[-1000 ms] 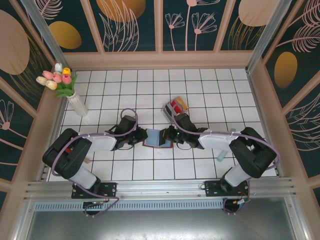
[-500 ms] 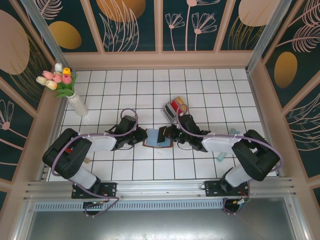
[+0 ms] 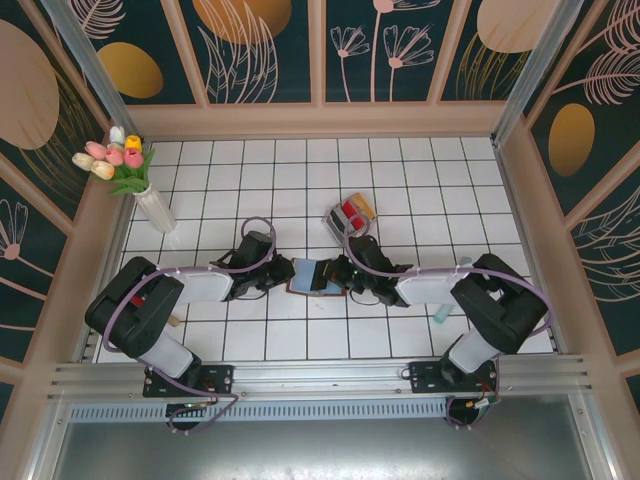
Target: Put the credit cards into the card holder
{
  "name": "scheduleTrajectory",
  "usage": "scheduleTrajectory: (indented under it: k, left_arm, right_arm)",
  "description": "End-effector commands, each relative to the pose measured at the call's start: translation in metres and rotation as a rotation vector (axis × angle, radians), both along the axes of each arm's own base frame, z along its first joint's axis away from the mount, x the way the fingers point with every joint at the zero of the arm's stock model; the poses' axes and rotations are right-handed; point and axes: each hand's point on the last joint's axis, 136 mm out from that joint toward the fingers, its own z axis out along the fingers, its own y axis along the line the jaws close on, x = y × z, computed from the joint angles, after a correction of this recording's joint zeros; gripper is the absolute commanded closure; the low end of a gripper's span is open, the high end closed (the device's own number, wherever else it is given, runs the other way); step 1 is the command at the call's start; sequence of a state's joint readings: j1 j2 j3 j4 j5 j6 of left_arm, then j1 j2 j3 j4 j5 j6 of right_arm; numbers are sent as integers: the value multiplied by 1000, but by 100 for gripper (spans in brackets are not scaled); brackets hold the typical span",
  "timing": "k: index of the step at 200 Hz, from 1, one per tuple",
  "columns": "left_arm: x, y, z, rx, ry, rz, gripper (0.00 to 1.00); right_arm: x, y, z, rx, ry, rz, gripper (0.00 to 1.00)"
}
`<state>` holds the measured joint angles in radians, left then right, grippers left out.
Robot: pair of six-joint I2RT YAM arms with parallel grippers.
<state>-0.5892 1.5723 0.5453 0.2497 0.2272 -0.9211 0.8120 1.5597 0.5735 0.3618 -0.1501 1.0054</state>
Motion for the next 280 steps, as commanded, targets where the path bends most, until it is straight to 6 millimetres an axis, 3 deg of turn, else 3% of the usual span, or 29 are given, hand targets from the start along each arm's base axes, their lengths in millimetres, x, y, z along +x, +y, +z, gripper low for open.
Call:
scheduleTrajectory:
  k: [1, 54, 110, 213, 280]
  left_arm:
    - [-16, 5, -14, 26, 64, -16, 81]
    - [-18, 6, -17, 29, 72, -18, 82]
    - [-19, 7, -18, 32, 74, -17, 82]
    - [-17, 5, -17, 31, 75, -20, 83]
    - [-16, 5, -16, 26, 72, -18, 83]
  right_arm:
    - [0, -13, 3, -42, -19, -48, 100]
    - [0, -15, 0, -39, -31, -40, 100]
    - [8, -14, 23, -19, -96, -35, 100]
    - [3, -15, -5, -88, -38, -28, 100]
    - [-5, 14, -9, -15, -14, 77, 100]
